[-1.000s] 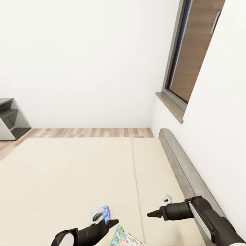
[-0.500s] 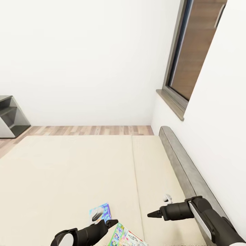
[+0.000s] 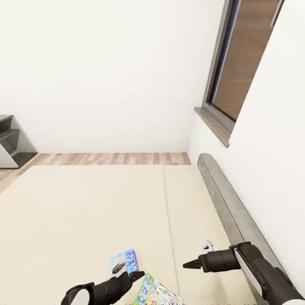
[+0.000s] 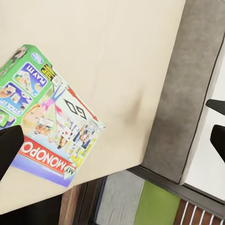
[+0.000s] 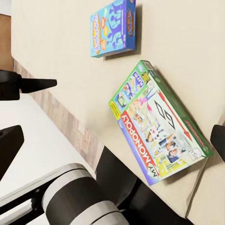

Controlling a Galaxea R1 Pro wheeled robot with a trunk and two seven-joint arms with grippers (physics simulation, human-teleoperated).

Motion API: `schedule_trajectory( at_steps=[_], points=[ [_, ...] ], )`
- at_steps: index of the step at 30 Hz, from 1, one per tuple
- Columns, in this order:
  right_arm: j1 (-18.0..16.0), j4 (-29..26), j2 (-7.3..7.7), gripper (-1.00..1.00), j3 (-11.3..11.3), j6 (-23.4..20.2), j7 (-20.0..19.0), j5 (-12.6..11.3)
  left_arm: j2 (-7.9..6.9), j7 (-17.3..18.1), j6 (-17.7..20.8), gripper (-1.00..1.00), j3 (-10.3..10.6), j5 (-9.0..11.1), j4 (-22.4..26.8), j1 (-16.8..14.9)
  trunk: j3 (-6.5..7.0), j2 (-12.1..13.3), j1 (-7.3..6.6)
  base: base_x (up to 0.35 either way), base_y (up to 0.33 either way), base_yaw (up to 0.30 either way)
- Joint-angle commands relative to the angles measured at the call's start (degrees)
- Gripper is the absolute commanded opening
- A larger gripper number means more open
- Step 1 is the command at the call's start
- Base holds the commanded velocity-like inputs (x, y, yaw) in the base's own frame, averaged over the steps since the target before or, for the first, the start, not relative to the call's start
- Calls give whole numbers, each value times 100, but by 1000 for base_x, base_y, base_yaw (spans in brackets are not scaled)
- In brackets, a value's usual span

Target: Put all the toys in the child's room - the three board games (two on the bed and one on the table), the two jigsaw puzzles on the table, and the tennis ball on the table - inside the toy box on the table in the child's room.

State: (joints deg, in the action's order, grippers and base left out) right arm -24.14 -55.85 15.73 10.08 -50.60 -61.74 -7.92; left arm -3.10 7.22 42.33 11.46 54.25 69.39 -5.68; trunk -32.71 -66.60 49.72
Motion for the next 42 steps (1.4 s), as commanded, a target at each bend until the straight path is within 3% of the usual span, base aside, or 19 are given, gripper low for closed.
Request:
schedule_trajectory(
  at_steps=[1, 17, 42],
  points=[
    [-11, 6, 3, 100, 13, -49, 21, -52, -4, 17, 13, 100, -10, -9, 1, -3, -15, -3, 0, 0, 0, 0],
    [-140, 443, -40, 100, 1, -31, 24, -38, 2, -10, 5, 100, -59, -15, -16, -3, -164, -3, 0, 0, 0, 0],
    [-227, 556, -44, 100, -5, -15, 62, -26, 5, 15, -103, 100, -56, -12, -366, -69, -396, -3, 0, 0, 0, 0]
  ],
)
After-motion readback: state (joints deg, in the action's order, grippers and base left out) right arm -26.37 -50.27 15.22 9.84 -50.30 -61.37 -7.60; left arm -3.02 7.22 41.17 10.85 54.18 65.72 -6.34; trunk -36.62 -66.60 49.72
